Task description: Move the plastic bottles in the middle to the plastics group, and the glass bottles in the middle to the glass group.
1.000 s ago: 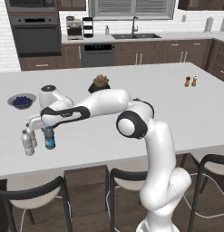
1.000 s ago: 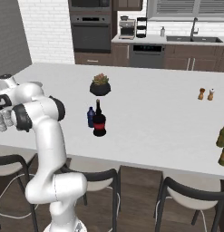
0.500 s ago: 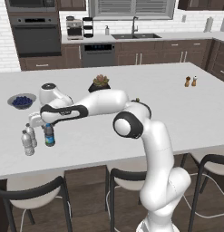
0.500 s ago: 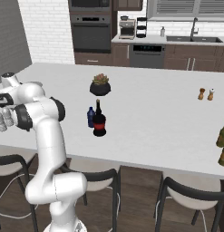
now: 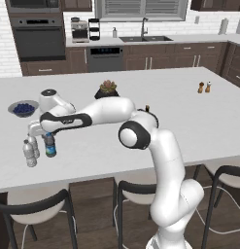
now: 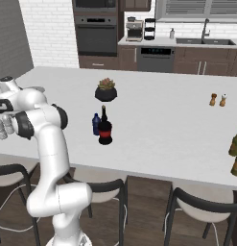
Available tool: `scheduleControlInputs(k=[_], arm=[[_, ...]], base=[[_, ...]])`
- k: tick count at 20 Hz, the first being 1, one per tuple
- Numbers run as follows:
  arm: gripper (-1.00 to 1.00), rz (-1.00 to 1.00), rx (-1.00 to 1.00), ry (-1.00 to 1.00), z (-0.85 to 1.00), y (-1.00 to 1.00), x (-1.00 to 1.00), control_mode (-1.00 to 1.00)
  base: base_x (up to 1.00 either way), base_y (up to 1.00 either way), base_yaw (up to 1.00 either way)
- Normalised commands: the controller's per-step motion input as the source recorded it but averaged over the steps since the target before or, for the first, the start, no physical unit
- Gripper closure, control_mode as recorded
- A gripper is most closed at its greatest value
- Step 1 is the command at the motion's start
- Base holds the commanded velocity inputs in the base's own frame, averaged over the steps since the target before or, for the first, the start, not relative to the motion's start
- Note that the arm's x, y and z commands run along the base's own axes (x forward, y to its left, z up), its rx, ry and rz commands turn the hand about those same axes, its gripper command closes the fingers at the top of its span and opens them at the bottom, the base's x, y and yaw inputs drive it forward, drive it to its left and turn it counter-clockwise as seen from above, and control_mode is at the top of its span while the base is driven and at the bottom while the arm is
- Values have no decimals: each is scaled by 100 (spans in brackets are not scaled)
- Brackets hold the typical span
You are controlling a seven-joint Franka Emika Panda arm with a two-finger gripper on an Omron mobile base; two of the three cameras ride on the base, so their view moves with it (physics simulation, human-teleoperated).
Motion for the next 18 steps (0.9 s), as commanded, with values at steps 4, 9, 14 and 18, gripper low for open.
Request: scheduleControlInputs(k=[4, 9, 14, 18], arm=[[100, 0, 0, 0, -1, 10, 0, -100], [100, 0, 0, 1, -1, 6, 0, -100], [-100, 0, 0, 2, 0, 0, 0, -100], [-100, 0, 0, 0, 0, 0, 0, -100]], base=[[0, 0, 0], [0, 0, 0], [0, 0, 0], [0, 0, 0]])
